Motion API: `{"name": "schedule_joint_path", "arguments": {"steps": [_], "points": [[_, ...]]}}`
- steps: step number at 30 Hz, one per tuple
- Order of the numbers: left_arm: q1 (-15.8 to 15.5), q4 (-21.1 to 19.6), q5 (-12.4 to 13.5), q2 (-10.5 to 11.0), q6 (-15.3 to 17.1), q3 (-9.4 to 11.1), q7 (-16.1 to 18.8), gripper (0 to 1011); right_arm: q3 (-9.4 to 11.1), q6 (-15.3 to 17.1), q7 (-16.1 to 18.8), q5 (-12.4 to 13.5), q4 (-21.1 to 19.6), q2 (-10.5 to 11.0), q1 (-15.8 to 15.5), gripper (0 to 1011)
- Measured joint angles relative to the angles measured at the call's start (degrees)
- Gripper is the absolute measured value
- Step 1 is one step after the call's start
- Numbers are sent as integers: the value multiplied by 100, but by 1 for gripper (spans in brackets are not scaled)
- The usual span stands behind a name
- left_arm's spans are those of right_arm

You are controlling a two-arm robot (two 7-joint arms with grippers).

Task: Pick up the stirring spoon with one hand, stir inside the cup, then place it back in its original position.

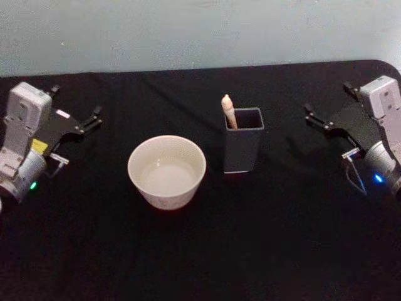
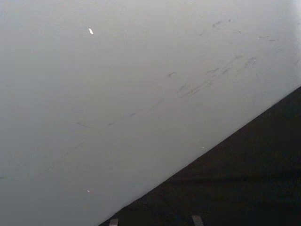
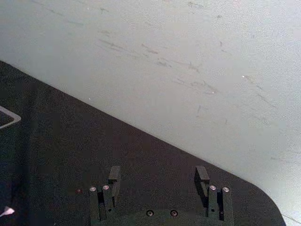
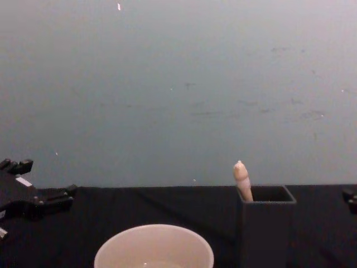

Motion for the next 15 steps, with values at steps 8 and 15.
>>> {"name": "schedule_joint_path", "arguments": {"steps": [8, 15], "points": [[0, 0, 0, 0, 0, 0, 0, 1001, 0, 0, 0, 0, 0, 0, 0, 1000], [0, 0, 0, 0, 0, 0, 0, 1001, 0, 0, 0, 0, 0, 0, 0, 1000]]}}
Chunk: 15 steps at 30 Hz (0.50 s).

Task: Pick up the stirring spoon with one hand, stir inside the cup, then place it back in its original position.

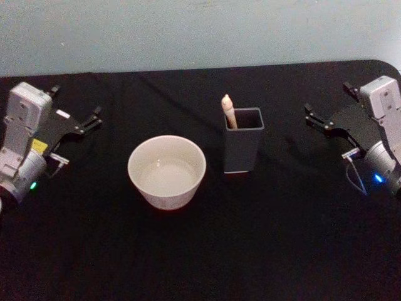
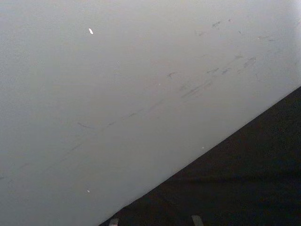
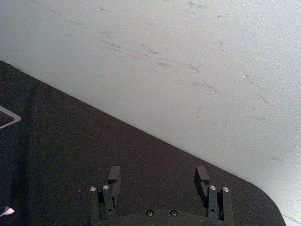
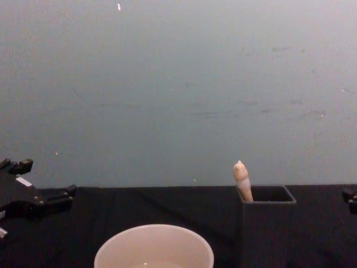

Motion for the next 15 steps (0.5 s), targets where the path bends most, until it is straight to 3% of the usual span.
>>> {"name": "schedule_joint_path", "arguments": {"steps": [15], "points": [[0, 0, 0, 0, 0, 0, 0, 1001, 0, 0, 0, 0, 0, 0, 0, 1000]]}}
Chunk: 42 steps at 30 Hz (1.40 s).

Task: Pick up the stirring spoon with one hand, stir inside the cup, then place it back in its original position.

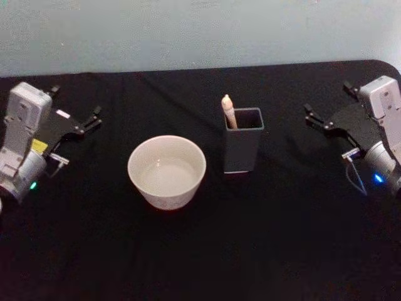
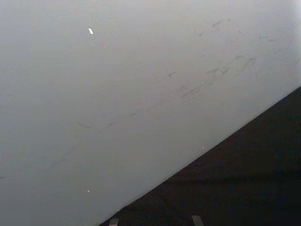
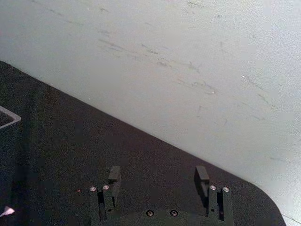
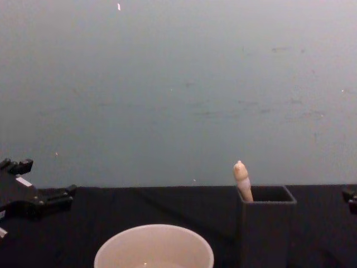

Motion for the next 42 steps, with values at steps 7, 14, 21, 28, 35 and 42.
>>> {"name": "schedule_joint_path", "arguments": {"steps": [7, 14, 21, 28, 35, 42], "points": [[0, 0, 0, 0, 0, 0, 0, 1001, 19, 0, 26, 0, -19, 0, -14, 1000], [-1, 0, 0, 0, 0, 0, 0, 1001, 161, 156, 386, 186, -351, 64, -98, 1000], [0, 0, 0, 0, 0, 0, 0, 1001, 357, 578, 951, 646, -897, 167, -165, 1000], [0, 0, 0, 0, 0, 0, 0, 1001, 422, 1106, 1504, 1029, -1259, 193, -85, 1000], [0, 0, 0, 0, 0, 0, 0, 1001, 366, 1790, 1875, 1228, -1468, 122, 87, 1000], [0, 0, 0, 0, 0, 0, 0, 1001, 270, 2472, 2001, 1229, -1655, 43, 230, 1000]]}}
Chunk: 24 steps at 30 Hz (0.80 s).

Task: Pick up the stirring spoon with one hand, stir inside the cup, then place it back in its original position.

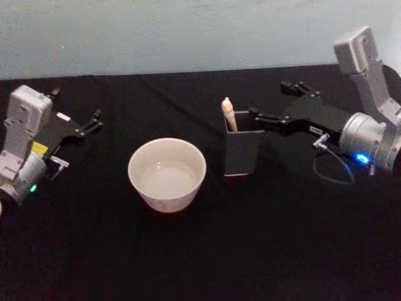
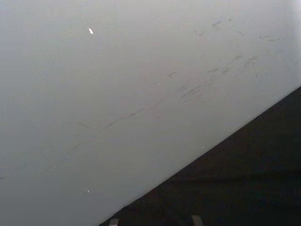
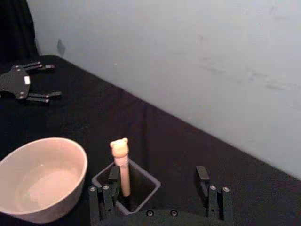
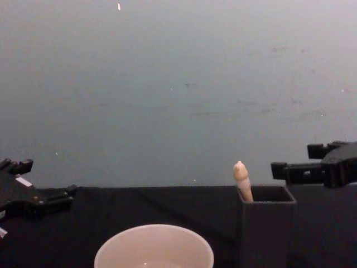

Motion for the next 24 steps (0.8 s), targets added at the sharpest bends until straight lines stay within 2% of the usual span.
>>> {"name": "schedule_joint_path", "arguments": {"steps": [5, 13, 24], "points": [[0, 0, 0, 0, 0, 0, 0, 1001, -12, 438, -122, -13, -128, -167, 25, 1000], [0, 0, 0, 0, 0, 0, 0, 1001, -82, 893, -348, -131, -199, -479, 61, 1000], [0, 0, 0, 0, 0, 0, 0, 1001, -271, 999, -363, -405, 13, -821, 248, 1000]]}}
